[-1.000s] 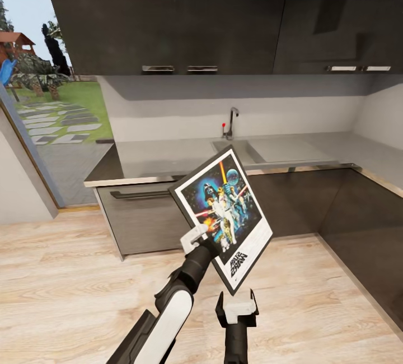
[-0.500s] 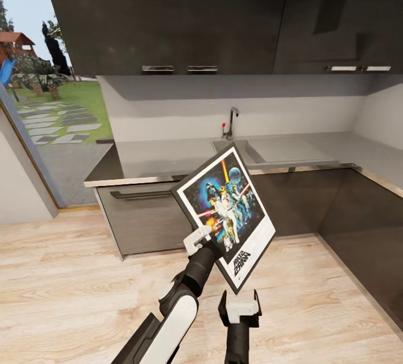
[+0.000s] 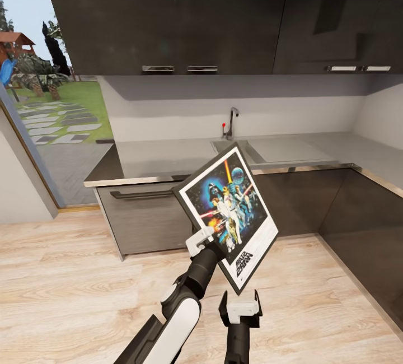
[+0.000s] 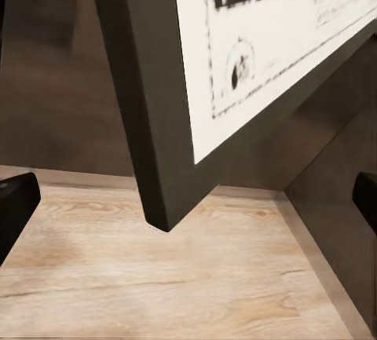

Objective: Pick up the poster from the kitchen countertop and hang it on one of the wall nails in the kitchen.

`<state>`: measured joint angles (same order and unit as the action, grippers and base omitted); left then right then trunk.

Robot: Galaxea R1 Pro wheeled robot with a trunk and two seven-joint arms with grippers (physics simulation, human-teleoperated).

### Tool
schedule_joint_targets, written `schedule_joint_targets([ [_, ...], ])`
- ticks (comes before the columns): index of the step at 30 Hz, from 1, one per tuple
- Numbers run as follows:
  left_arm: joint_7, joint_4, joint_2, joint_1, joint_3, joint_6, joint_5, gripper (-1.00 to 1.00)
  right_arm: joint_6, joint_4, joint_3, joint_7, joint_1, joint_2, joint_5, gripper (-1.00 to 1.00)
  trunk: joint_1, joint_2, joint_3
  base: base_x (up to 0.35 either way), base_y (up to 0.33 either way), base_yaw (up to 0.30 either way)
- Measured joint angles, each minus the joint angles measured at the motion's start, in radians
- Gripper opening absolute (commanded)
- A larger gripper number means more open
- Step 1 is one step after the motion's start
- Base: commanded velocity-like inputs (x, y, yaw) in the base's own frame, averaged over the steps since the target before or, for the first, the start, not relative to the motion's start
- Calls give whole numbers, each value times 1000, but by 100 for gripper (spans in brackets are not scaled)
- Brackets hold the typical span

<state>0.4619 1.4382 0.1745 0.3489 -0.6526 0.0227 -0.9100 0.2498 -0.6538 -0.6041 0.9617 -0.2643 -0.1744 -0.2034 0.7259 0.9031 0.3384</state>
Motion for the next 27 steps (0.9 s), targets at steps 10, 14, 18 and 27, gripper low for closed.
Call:
schedule_joint_targets([
  [10, 7, -2, 0, 0, -59, -60, 3, -100, -59, -1, 0, 34, 0, 0, -1, 100, 0, 0, 0, 0, 0, 0],
  [14, 36, -2, 0, 0, -69, -72, 5, -100, -63, -1, 0, 37, 0, 0, -1, 100, 0, 0, 0, 0, 0, 0],
  [18, 51, -1, 0, 0, -72, -85, 6, -100, -64, -1, 0, 37, 0, 0, -1, 100, 0, 0, 0, 0, 0, 0],
  [27, 64, 0, 0, 0, -72, -109, 4, -100, -65, -1, 0, 38, 0, 0, -1, 100, 0, 0, 0, 0, 0, 0],
])
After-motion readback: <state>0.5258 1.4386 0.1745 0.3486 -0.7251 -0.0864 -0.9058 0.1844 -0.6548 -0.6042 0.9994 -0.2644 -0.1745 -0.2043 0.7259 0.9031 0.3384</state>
